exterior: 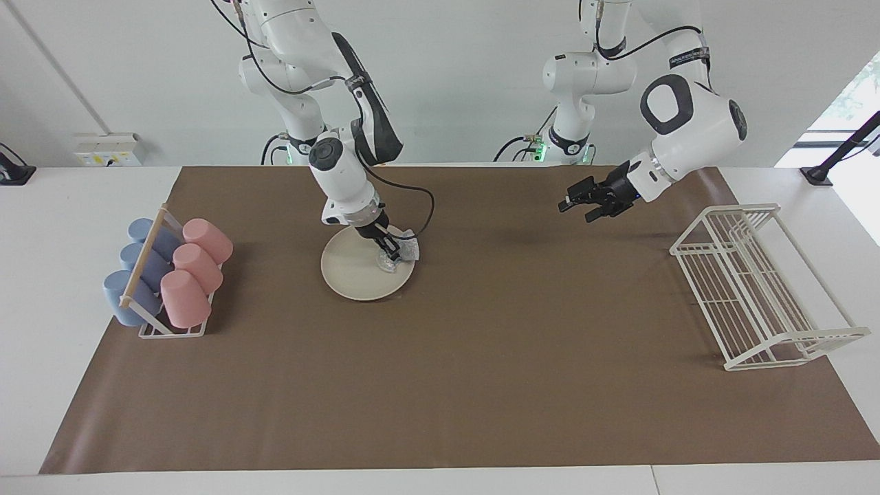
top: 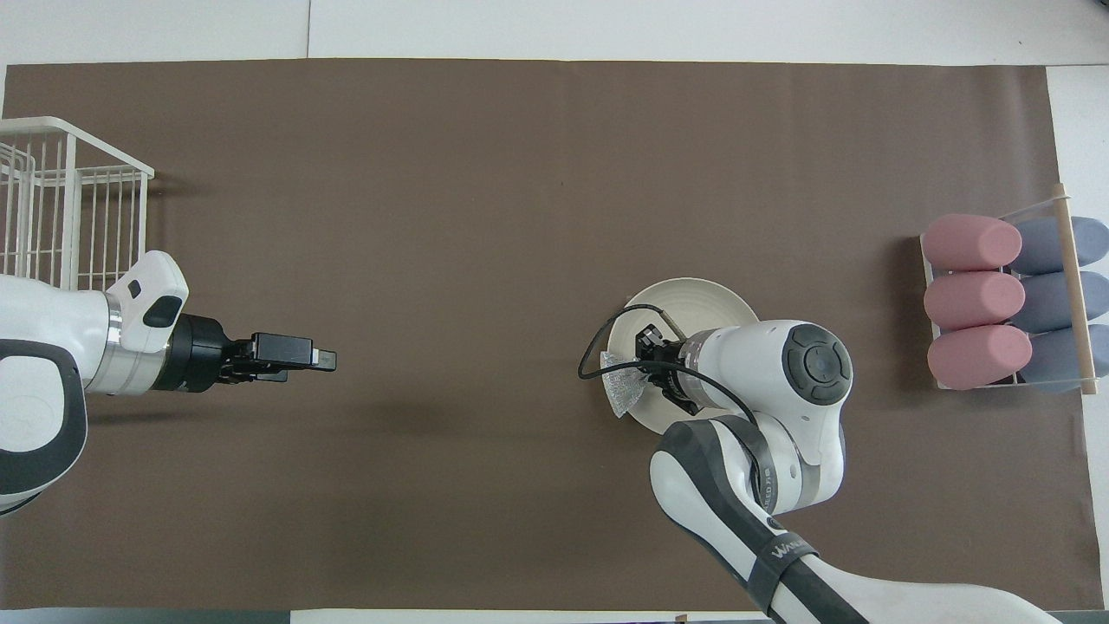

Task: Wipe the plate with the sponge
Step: 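Rub the scrubber around the plate surface with the right gripper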

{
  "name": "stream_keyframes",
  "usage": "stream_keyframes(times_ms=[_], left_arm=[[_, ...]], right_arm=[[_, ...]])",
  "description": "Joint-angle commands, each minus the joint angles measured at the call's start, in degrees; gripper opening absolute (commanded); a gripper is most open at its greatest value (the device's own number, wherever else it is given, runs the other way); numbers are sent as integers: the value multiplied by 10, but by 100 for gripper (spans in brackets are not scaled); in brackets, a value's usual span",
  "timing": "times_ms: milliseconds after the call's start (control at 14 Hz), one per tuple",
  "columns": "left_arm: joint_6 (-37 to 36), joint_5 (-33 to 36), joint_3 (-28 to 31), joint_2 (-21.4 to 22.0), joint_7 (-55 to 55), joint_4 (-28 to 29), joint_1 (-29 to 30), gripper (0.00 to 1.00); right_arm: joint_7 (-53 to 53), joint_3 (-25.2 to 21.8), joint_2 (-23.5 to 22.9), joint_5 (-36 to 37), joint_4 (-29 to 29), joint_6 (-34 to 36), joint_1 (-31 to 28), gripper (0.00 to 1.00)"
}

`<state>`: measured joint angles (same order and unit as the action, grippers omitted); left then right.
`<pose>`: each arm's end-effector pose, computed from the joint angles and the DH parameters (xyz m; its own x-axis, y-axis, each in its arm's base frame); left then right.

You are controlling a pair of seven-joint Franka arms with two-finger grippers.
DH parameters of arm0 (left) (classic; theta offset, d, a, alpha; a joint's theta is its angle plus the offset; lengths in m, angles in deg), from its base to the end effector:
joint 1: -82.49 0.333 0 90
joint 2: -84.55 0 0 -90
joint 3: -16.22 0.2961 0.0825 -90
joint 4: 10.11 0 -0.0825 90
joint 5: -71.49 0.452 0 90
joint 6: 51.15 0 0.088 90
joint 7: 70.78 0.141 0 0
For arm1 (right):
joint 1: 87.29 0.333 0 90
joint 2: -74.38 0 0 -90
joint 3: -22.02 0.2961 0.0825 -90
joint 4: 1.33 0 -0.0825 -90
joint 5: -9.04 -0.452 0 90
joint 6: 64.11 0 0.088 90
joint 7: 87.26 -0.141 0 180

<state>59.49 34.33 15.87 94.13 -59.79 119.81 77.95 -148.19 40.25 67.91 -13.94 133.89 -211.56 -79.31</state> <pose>0.5300 -0.1065 0.3454 0.9916 -0.0273 -0.1266 0.0479 -0.8306 0.5548 0.5029 0.2529 0.1863 0.5930 -0.7758 -0.2157 -0.8050 -0.5653 -0.1801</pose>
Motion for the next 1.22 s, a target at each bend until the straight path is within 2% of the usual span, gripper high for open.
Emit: stream_keyframes(times_ms=[0,430,1146], left_arm=[[15,15,3,-8,-12,-9,-5,100],[24,15,3,-8,-16,-8,-4,100],[35,22,3,-8,-16,-6,-4,100]], right_arm=[[58,3,-12,7,12,-11,-37,0],[209,1,-19,7,12,-27,-104,0],[237,0,-21,7,12,-30,-117,0]])
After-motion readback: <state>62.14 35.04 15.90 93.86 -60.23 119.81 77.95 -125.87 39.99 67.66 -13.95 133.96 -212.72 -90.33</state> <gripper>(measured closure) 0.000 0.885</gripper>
